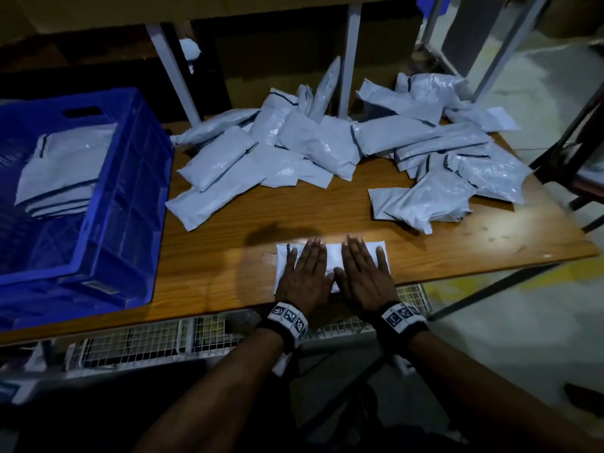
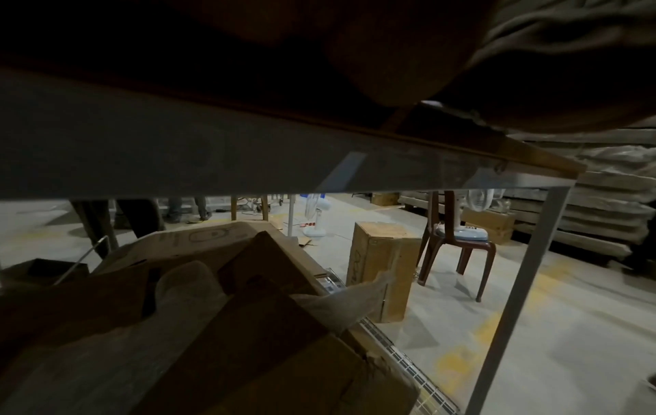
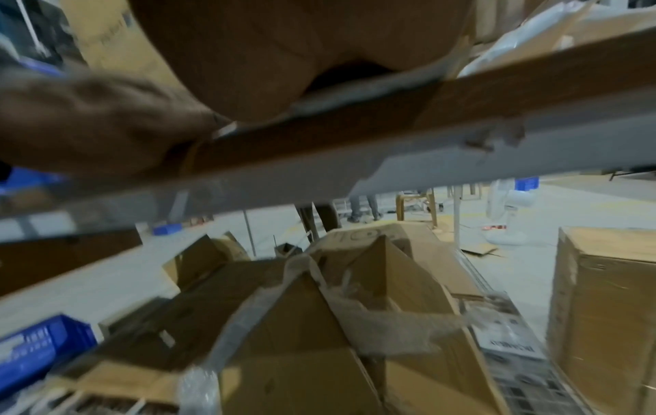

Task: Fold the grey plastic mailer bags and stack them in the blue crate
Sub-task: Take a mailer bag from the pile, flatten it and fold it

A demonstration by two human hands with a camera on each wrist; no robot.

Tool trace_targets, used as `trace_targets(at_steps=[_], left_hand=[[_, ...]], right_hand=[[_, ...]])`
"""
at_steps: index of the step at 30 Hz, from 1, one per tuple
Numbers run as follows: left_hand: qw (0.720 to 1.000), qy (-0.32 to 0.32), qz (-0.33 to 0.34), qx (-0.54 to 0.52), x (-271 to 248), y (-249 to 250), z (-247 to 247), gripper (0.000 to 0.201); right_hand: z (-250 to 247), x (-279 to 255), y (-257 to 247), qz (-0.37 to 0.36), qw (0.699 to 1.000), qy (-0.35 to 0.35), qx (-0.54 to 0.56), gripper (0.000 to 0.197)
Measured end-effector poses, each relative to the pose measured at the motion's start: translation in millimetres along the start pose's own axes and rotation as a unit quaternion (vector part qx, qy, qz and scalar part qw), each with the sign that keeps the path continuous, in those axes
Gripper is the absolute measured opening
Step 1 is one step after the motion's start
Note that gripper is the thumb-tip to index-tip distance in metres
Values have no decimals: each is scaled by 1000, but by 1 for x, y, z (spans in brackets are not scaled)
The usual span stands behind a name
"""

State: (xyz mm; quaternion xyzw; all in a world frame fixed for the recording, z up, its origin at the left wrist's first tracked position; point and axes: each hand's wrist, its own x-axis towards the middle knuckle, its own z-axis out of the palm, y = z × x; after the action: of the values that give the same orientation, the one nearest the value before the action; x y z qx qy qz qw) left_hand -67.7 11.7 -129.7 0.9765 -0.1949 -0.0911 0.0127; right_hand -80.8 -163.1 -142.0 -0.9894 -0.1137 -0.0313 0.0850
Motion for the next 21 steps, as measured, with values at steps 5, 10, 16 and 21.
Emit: trace_targets(at_steps=[5, 10, 16, 21], left_hand=[[1000, 23, 5, 6, 0, -1, 5, 76], [1000, 7, 6, 15, 2, 1, 2, 81], [1000, 16, 5, 10, 2, 0, 4, 78], [1000, 19, 5, 11, 1, 1, 1, 77]], right_hand=[[5, -2, 2, 1, 1000, 4, -15, 70], [8, -1, 3, 1, 1000, 7, -26, 65], [6, -2, 3, -3, 999, 15, -28, 65], [6, -3, 3, -8, 999, 11, -34, 65]])
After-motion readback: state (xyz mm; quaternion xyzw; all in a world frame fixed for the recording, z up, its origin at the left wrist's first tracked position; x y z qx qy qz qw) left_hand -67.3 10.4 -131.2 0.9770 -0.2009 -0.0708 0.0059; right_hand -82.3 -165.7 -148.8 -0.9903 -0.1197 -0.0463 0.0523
